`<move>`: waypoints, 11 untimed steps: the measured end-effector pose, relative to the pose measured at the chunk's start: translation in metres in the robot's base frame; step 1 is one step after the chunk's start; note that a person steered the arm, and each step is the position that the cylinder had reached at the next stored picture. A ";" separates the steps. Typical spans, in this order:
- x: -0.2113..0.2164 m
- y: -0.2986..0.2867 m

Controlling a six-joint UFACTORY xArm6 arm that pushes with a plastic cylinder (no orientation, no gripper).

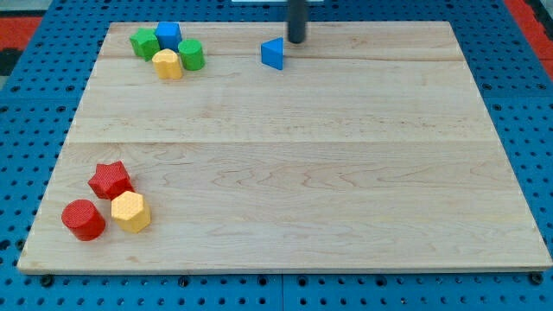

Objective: Move your arm to the center left of the board

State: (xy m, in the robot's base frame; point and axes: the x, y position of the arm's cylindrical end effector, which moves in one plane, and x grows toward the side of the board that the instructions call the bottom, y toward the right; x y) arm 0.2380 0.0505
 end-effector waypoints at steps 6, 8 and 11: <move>0.103 -0.062; 0.118 -0.061; 0.136 -0.063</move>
State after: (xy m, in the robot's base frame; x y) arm 0.3738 -0.0126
